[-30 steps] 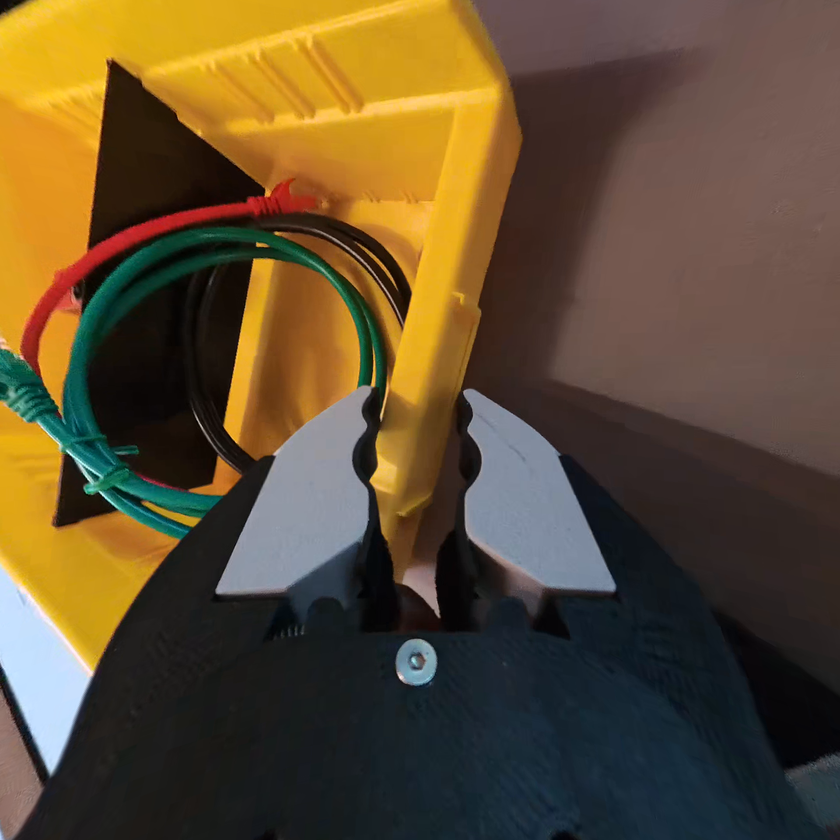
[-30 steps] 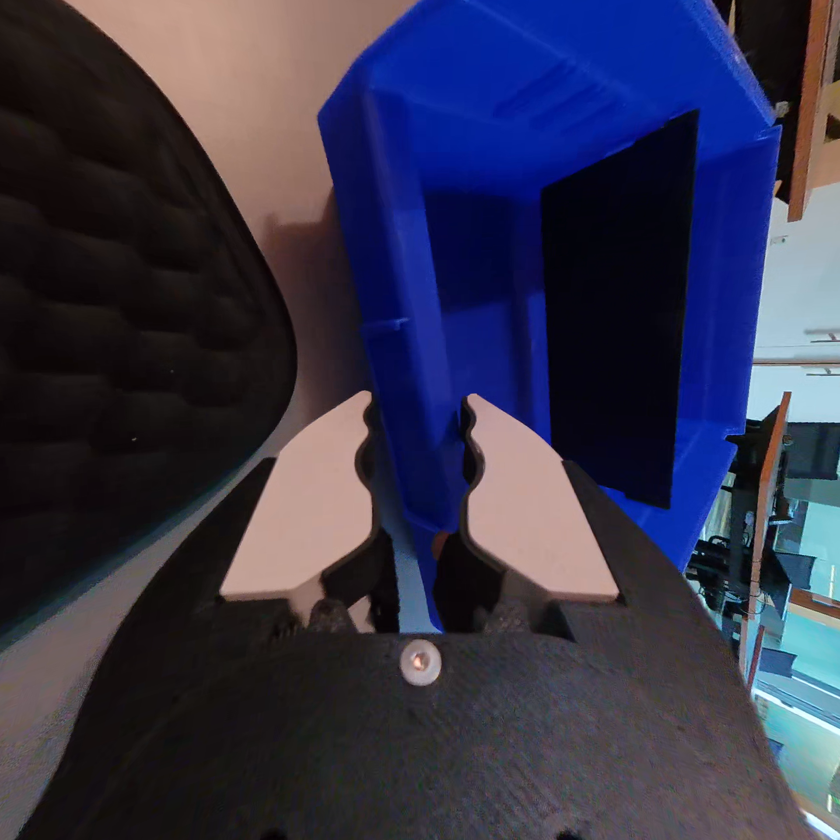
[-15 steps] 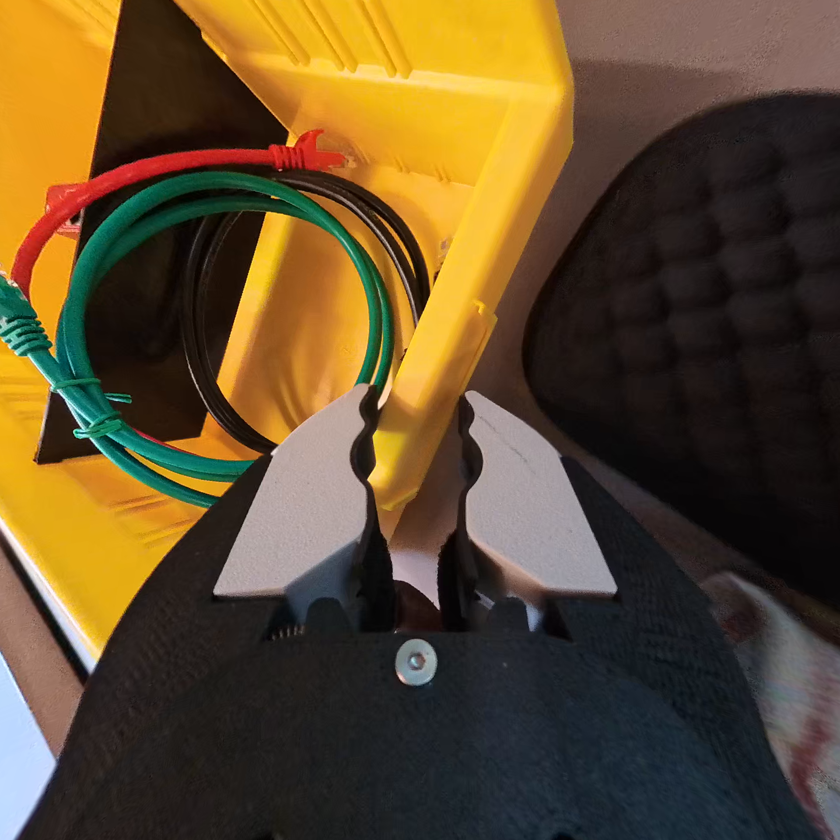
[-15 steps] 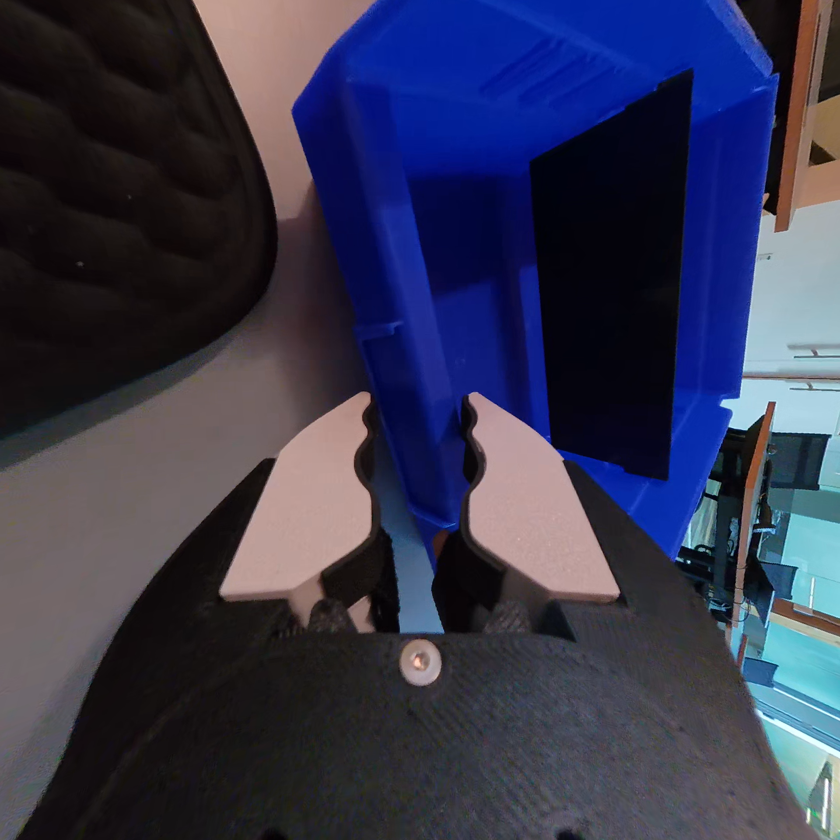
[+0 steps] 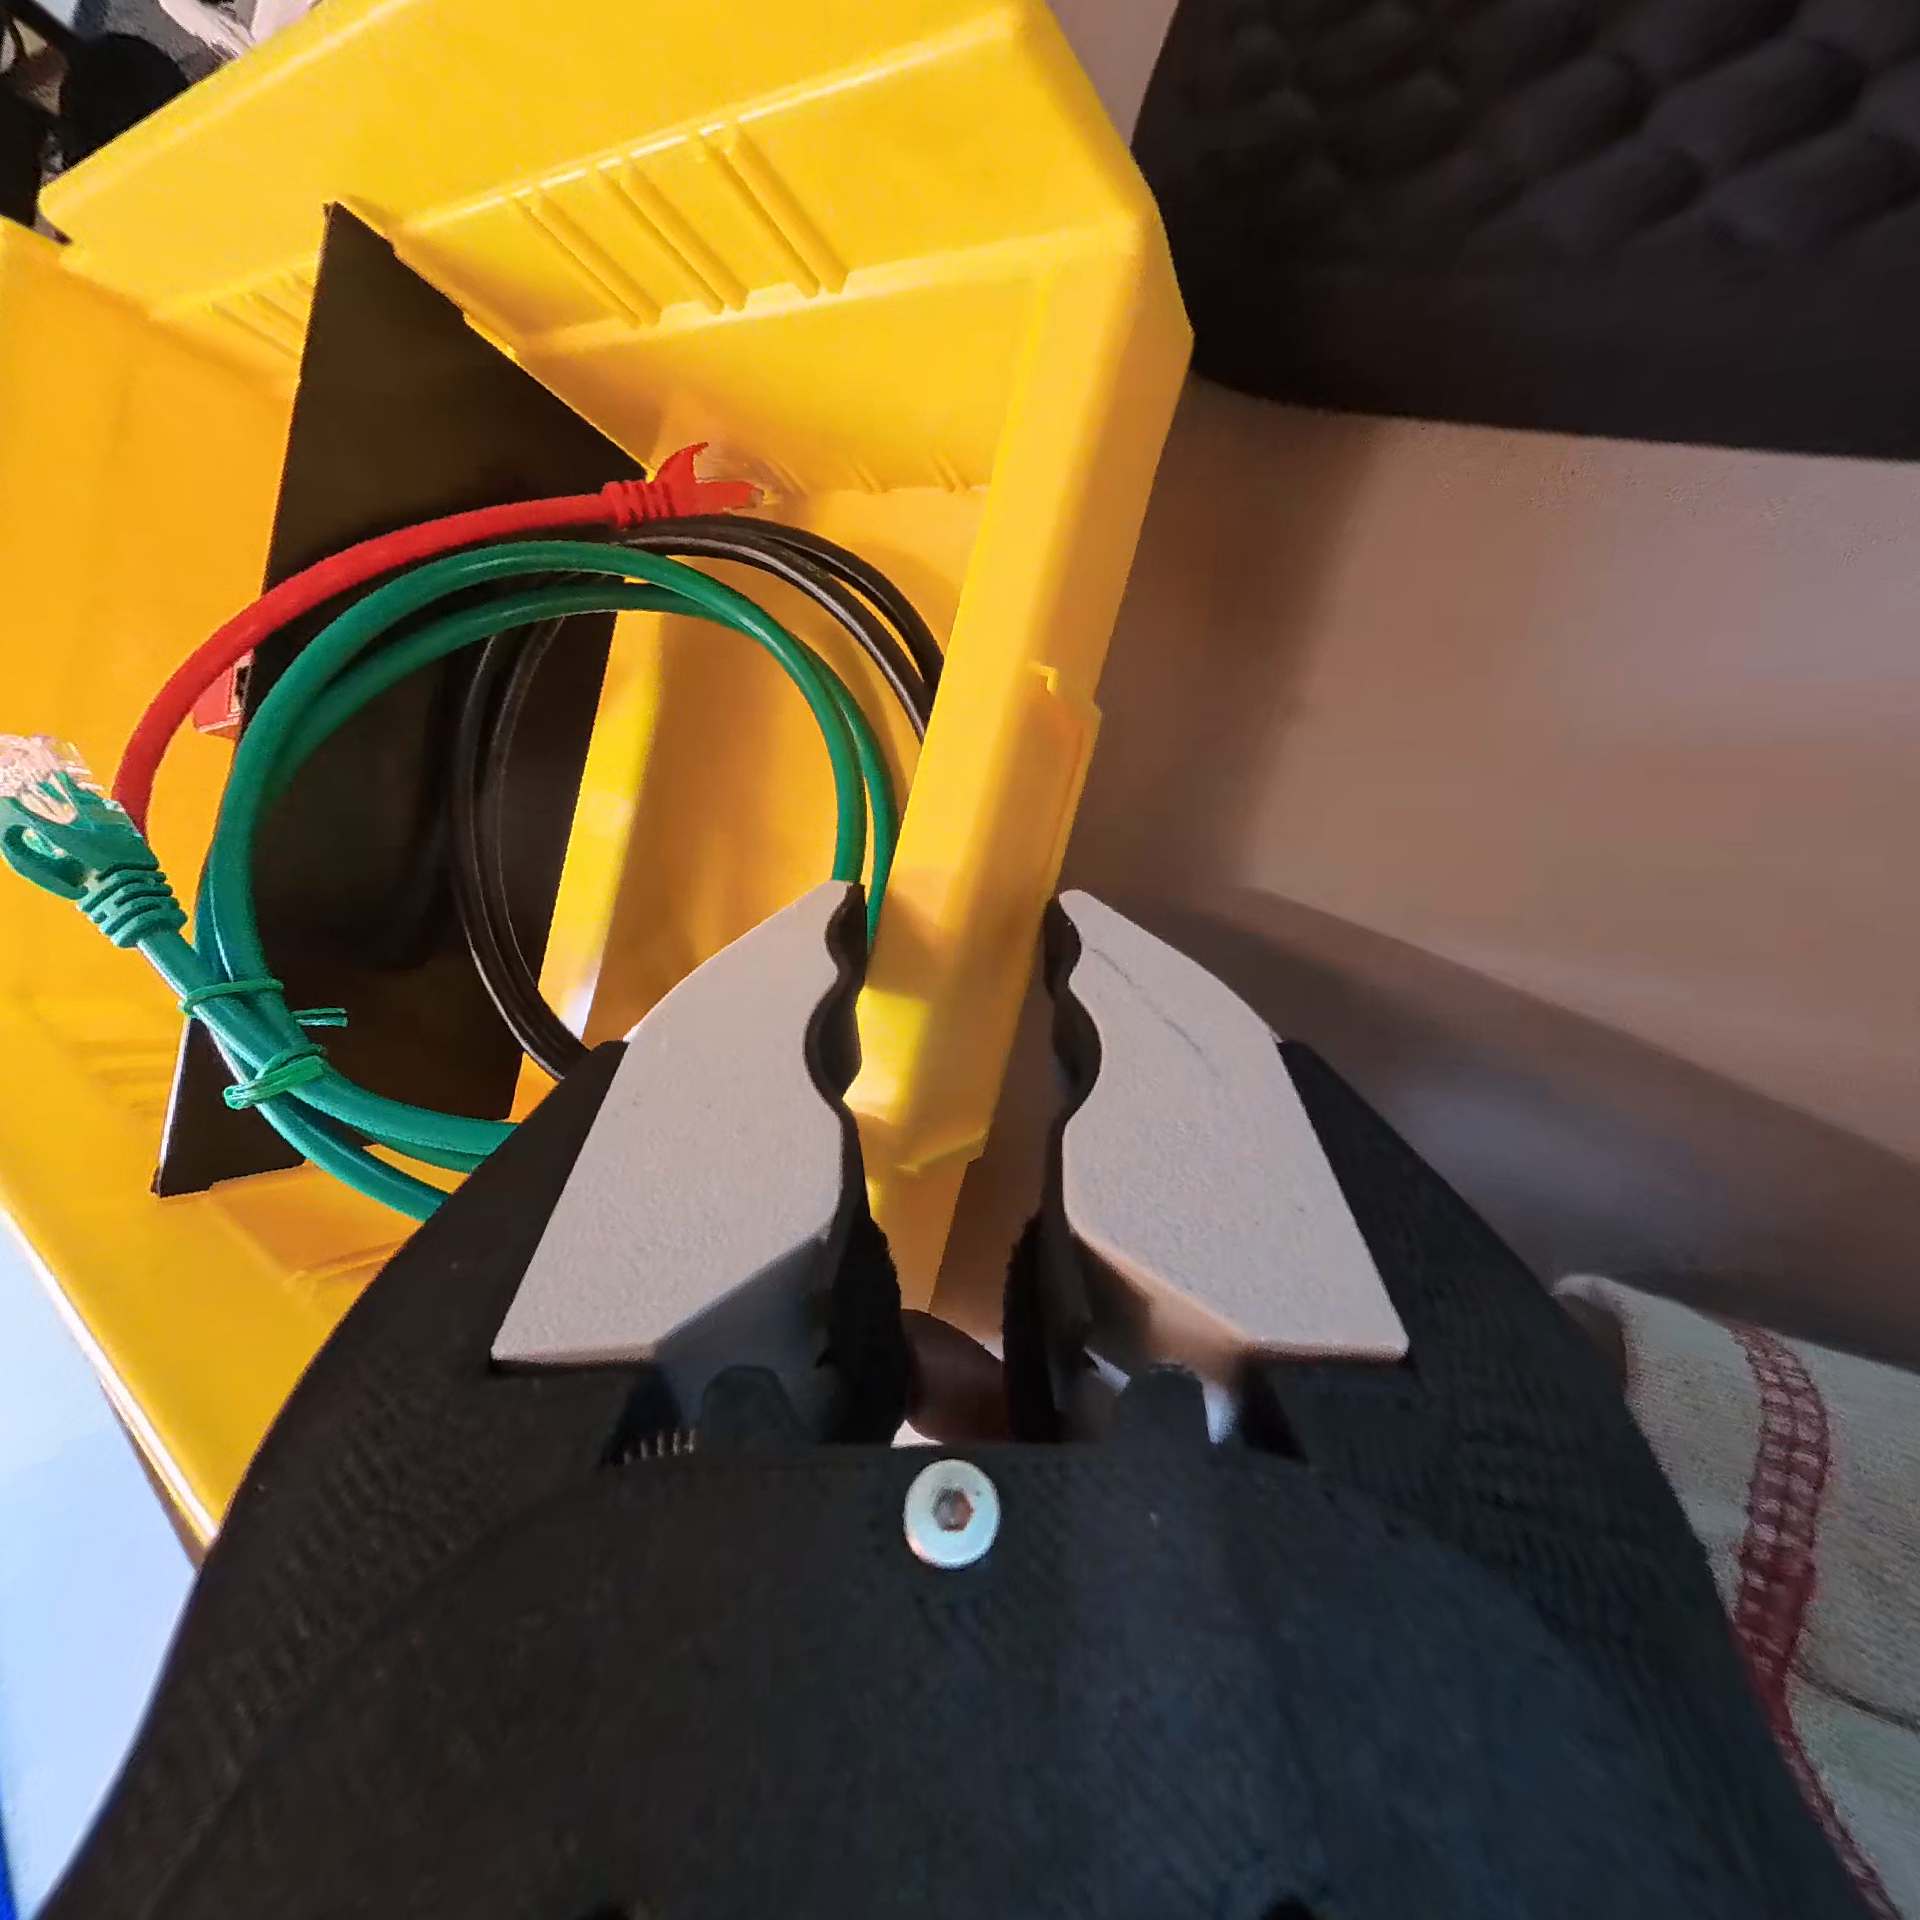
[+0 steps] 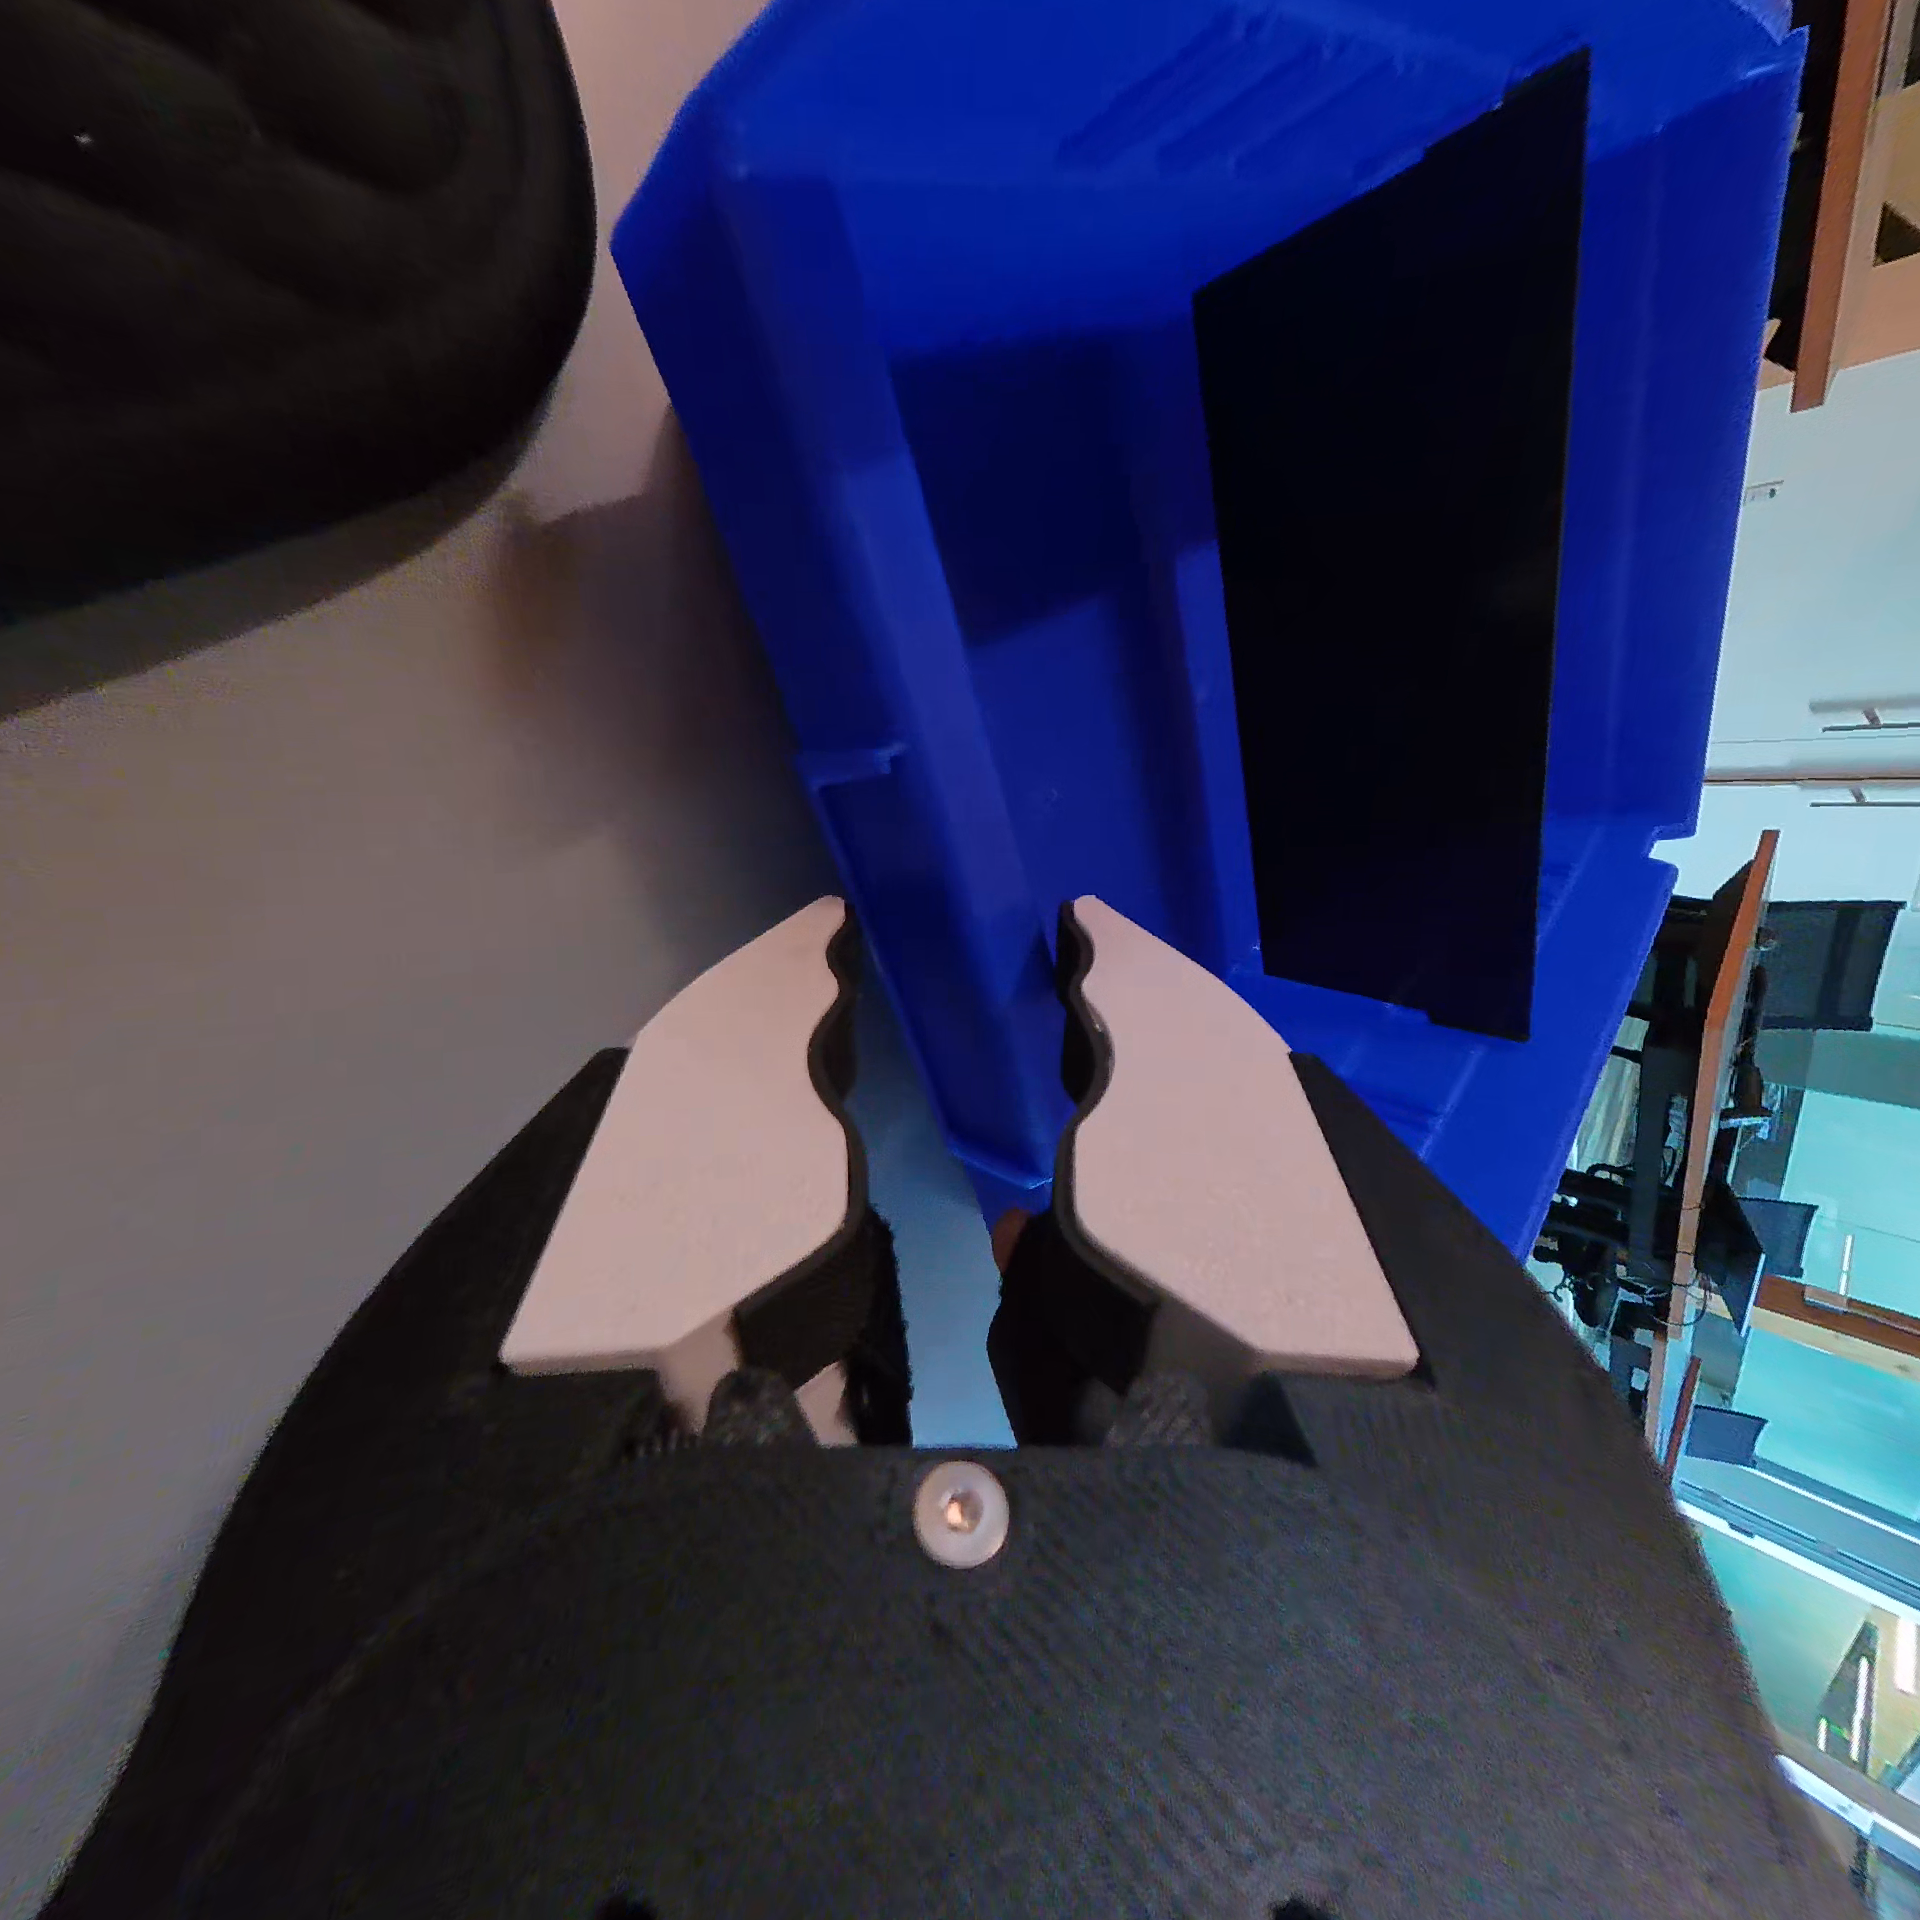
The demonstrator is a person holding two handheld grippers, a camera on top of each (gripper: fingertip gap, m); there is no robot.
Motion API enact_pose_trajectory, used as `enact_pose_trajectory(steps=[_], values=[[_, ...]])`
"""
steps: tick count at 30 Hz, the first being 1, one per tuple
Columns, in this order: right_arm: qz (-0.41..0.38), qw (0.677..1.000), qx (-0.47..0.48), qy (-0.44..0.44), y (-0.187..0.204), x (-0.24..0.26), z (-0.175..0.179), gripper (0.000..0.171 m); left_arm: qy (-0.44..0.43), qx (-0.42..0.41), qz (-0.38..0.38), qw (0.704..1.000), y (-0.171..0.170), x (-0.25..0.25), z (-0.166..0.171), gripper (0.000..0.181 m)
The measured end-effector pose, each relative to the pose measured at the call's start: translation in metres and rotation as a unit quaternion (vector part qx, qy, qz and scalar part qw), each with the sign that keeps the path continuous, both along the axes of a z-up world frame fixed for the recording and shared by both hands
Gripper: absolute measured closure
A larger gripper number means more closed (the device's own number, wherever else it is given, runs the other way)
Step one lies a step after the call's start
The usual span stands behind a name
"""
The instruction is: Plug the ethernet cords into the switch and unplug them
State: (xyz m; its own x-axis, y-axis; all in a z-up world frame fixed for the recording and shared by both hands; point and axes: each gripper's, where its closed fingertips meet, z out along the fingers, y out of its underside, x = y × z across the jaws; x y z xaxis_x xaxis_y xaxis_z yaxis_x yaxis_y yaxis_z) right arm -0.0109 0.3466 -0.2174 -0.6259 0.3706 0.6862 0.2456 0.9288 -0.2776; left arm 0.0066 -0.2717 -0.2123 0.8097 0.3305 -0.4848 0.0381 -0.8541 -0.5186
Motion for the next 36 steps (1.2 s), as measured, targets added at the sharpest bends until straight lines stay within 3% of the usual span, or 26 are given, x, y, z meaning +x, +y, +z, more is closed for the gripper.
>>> enact_pose_trajectory(steps=[4, 6, 9, 12, 14, 17, 20, 22, 26, 29, 32, 36], values=[[-0.019, 1.000, -0.022, -0.002, 0.000, 0.001, 0.001, 0.132, -0.008, 0.016, 0.027, 0.999, 0.001, 0.001, 0.001, 0.143], [-0.029, 0.996, -0.082, 0.007, -0.009, 0.002, 0.009, 0.118, -0.038, 0.093, 0.054, 0.993, 0.016, 0.007, 0.011, 0.102], [-0.030, 0.977, -0.205, 0.056, -0.030, 0.000, 0.042, 0.087, -0.036, 0.215, 0.093, 0.972, 0.034, 0.013, 0.049, 0.079], [-0.030, 0.937, -0.329, 0.115, -0.057, -0.005, 0.089, 0.046, 0.047, 0.349, 0.177, 0.919, 0.038, -0.001, 0.111, 0.076], [-0.003, 0.896, -0.417, 0.152, -0.085, -0.006, 0.123, 0.040, 0.065, 0.434, 0.242, 0.865, 0.036, -0.010, 0.142, 0.076], [0.072, 0.839, -0.512, 0.171, -0.138, -0.002, 0.157, 0.041, 0.094, 0.505, 0.234, 0.826, 0.050, -0.016, 0.178, 0.077], [0.125, 0.795, -0.575, 0.146, -0.188, -0.001, 0.164, 0.050, 0.103, 0.482, 0.250, 0.834, 0.054, -0.041, 0.193, 0.085], [0.158, 0.755, -0.625, 0.118, -0.217, 0.000, 0.162, 0.058, 0.056, 0.461, 0.262, 0.846, 0.058, -0.066, 0.190, 0.091], [0.160, 0.710, -0.682, 0.072, -0.246, -0.010, 0.143, 0.074, -0.050, 0.355, 0.323, 0.876, 0.043, -0.130, 0.158, 0.087], [0.149, 0.682, -0.716, 0.024, -0.255, -0.009, 0.132, 0.080, -0.131, 0.268, 0.366, 0.881, 0.027, -0.165, 0.127, 0.085], [0.140, 0.683, -0.717, 0.007, -0.259, -0.009, 0.121, 0.084, -0.198, 0.153, 0.413, 0.875, 0.005, -0.186, 0.088, 0.091], [0.142, 0.701, -0.699, 0.014, -0.260, -0.009, 0.118, 0.085, -0.293, 0.067, 0.420, 0.857, -0.004, -0.192, 0.045, 0.105]])
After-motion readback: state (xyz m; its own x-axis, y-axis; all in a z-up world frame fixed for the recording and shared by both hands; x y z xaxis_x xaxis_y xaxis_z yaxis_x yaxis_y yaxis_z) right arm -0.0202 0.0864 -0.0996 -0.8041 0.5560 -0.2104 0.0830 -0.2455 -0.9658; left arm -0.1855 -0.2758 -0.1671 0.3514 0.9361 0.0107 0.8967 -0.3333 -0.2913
